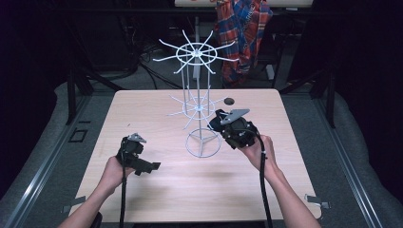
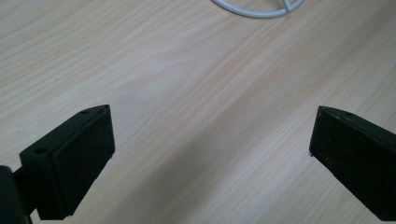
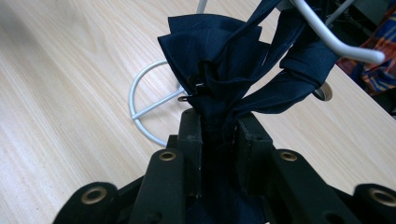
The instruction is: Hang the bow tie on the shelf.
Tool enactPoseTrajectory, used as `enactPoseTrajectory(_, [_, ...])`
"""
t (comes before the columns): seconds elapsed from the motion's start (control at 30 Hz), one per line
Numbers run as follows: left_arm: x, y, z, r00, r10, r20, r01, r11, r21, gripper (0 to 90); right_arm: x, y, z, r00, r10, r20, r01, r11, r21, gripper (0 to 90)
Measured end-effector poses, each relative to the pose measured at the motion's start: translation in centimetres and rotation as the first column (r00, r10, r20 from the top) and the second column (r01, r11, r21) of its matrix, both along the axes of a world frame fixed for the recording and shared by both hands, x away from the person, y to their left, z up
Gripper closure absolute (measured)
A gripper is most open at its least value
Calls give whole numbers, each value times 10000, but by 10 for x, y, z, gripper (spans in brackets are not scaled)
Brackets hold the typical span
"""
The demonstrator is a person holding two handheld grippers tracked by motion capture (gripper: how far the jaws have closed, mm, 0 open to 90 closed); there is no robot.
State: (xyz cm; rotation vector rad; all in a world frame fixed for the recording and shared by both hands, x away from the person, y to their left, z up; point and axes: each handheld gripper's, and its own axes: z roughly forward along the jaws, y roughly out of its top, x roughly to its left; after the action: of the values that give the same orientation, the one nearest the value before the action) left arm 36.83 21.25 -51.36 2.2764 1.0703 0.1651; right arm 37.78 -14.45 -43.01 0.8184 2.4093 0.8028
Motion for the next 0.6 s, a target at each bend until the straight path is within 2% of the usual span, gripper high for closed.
enactPoseTrajectory(0.27, [0,0,0,10000,-16,9,16,10000,9,3,1,5,-4,10000,68,-37,-68,10000,-57,744])
enactPoseTrajectory(0.43, [0,0,0,10000,-15,13,15,10000,21,3,2,7,-10,9997,105,-201,-111,9995,-285,744])
enactPoseTrajectory(0.6, [0,0,0,10000,-2,17,2,10000,6,3,4,6,-16,9998,19,-222,-26,9995,-303,743])
